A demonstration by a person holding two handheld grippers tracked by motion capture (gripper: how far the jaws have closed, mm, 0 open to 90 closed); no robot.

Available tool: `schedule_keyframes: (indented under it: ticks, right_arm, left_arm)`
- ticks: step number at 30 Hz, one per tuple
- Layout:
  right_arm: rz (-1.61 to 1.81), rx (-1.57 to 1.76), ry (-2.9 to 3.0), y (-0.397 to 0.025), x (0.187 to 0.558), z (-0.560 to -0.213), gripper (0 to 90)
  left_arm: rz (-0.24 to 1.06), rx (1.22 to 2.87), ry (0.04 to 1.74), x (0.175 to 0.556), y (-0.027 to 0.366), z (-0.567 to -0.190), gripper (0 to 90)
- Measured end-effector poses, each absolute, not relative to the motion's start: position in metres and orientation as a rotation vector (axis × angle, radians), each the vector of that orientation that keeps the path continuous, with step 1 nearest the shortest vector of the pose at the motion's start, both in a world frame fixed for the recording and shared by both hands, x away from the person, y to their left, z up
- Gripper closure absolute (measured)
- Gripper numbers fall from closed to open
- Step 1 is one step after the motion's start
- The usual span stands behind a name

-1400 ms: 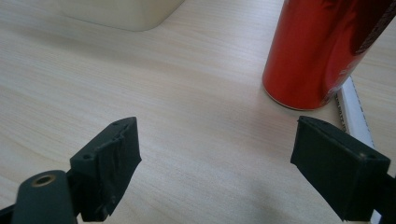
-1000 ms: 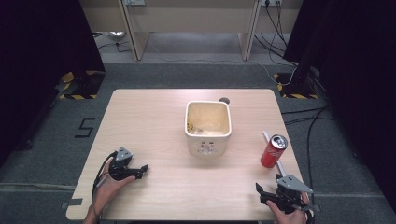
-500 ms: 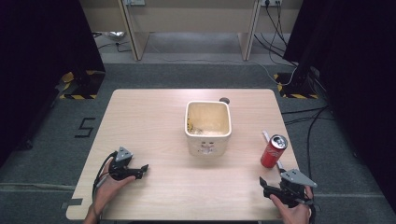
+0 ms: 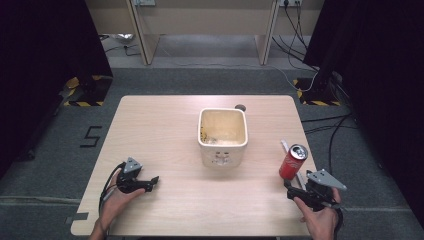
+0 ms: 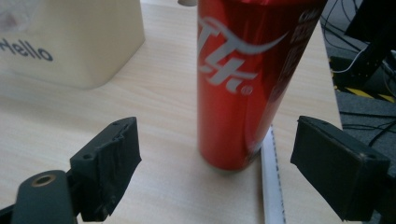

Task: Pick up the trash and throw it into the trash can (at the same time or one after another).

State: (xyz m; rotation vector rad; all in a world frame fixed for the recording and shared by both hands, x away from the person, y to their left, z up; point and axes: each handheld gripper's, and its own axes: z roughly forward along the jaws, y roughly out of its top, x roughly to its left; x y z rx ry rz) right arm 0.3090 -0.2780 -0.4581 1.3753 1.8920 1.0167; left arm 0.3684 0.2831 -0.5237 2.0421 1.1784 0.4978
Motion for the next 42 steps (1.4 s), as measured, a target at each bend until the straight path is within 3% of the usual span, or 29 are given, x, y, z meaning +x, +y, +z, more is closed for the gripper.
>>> schedule_keyframes:
  ticks: [28,39,42]
  right_arm:
    - [1.002,1.366,1.849,-0.276,0.352,-0.441,16.4]
    - [0.995,1.379,1.859,-0.277,0.364,-0.447,22.7]
    - [1.018,1.374,1.862,-0.277,0.365,-0.448,32.6]
  left_arm:
    - [0.498,2.042,1.178,0.368,0.283,-0.524,14.4]
    - [0.498,2.042,1.178,0.368,0.283,-0.524,14.4]
    - [0.498,2.042,1.178,0.368,0.283,-0.524,14.3]
